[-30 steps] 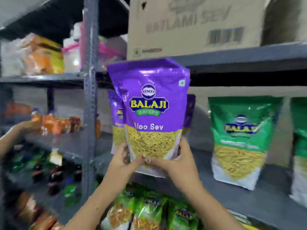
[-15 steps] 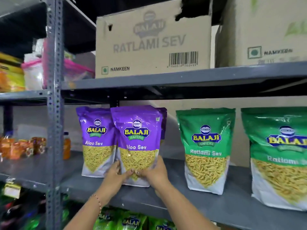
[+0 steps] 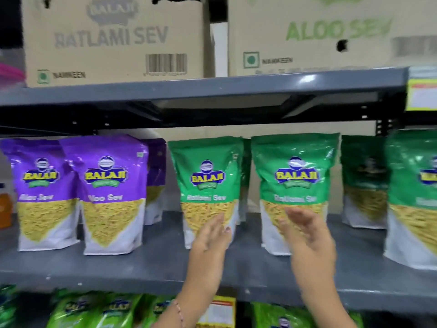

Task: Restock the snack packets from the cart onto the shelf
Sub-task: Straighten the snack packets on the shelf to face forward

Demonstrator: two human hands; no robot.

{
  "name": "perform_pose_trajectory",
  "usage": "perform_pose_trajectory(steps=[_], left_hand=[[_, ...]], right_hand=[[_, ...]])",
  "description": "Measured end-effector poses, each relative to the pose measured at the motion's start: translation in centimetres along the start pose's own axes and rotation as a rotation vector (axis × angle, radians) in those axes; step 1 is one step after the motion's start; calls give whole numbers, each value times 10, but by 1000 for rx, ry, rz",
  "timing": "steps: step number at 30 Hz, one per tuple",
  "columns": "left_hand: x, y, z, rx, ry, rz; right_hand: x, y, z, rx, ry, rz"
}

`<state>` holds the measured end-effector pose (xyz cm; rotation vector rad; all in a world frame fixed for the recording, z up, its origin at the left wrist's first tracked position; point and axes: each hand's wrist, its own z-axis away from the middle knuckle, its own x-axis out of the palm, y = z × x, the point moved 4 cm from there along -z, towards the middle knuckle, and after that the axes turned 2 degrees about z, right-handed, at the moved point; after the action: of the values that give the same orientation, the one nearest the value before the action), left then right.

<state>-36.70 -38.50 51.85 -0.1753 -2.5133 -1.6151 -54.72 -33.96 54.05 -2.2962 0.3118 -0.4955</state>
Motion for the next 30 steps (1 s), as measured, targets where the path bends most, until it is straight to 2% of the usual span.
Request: perform_pose_trajectory(steps=[2, 3, 7, 11, 13, 23, 26, 28, 30], left_hand=[[44, -18, -4, -143, -47, 50], [61, -25, -4, -186, -58, 60], [115, -35, -10, -251, 64, 51], [138, -38, -10, -187, 36, -141], [138, -40, -9, -169, 8, -207], [157, -40, -1, -163, -211, -256], [158, -40, -1, -150, -247, -250], [157, -40, -1, -158, -245, -230], [151, -36, -1, -137, -170, -201]], right_hand=[[-49, 15, -25, -1, 112, 70], [-67, 26, -37, 24, 114, 106], [-98, 71, -59, 266, -84, 185], [-96, 88, -61, 306, -277, 150], [-96, 94, -62, 319, -313, 140], [-109, 81, -62, 260, -119, 82], [-109, 78, -61, 257, -108, 92], [-108, 75, -60, 252, -103, 110], [-111, 74, -60, 254, -68, 135]])
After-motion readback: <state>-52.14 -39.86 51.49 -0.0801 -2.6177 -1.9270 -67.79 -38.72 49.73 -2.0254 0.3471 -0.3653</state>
